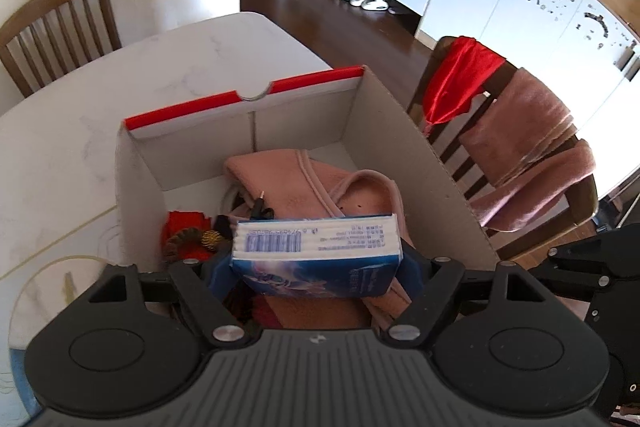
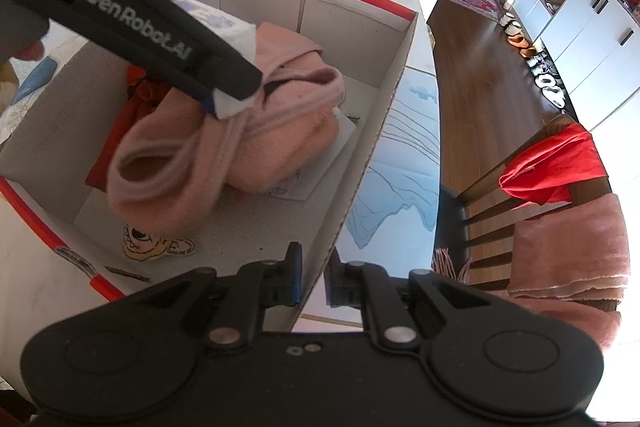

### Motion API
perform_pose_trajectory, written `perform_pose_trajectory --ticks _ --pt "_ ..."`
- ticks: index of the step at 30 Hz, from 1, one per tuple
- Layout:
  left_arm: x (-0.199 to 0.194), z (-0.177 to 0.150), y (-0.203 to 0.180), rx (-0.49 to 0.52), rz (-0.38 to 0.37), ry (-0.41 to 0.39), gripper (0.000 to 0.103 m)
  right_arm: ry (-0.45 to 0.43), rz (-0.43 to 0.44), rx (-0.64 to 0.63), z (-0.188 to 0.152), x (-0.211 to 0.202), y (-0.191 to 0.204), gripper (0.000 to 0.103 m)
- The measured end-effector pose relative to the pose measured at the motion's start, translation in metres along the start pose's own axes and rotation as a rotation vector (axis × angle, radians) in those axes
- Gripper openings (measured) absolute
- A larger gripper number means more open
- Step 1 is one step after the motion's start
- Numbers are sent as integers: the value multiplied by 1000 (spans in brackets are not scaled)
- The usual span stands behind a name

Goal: Organize objects

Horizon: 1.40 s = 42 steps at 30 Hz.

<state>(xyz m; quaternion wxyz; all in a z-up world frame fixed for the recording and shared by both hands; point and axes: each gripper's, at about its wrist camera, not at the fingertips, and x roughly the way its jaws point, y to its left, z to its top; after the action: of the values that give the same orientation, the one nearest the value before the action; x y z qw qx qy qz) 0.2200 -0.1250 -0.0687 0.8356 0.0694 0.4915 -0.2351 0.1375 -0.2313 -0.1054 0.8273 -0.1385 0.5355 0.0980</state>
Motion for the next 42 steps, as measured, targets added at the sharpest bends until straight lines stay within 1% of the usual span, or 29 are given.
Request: perform_pose_trajectory --ticks 4,11,14,16,21,27,32,34,36,42 --pt "0 -5 -3 24 12 -7 83 -6 3 4 0 -2 -1 10" --pt "-10 -16 -1 41 15 -22 84 -12 5 10 -1 -5 -1 11" --pt "-19 -22 2 51 16 -30 85 -16 6 13 -1 -6 -1 12" --pt "-25 -26 4 56 19 -34 87 -19 9 15 -1 -8 -2 12" --pt "-45 -39 12 43 2 -45 88 -30 14 17 -1 -15 -3 13" --pt "-75 -53 21 12 -15 -97 89 -59 25 42 -1 -28 -8 14" --pt "-96 -61 25 -12 -17 -144 89 -124 19 65 -2 -53 -8 14" --pt "-103 -64 26 -21 10 -171 89 -171 30 79 -2 -67 -8 14" --pt "-109 -67 24 -15 28 -191 89 -219 48 99 -2 -80 -7 14" --pt "-127 -80 18 13 35 -263 89 -318 71 117 -8 -106 6 18"
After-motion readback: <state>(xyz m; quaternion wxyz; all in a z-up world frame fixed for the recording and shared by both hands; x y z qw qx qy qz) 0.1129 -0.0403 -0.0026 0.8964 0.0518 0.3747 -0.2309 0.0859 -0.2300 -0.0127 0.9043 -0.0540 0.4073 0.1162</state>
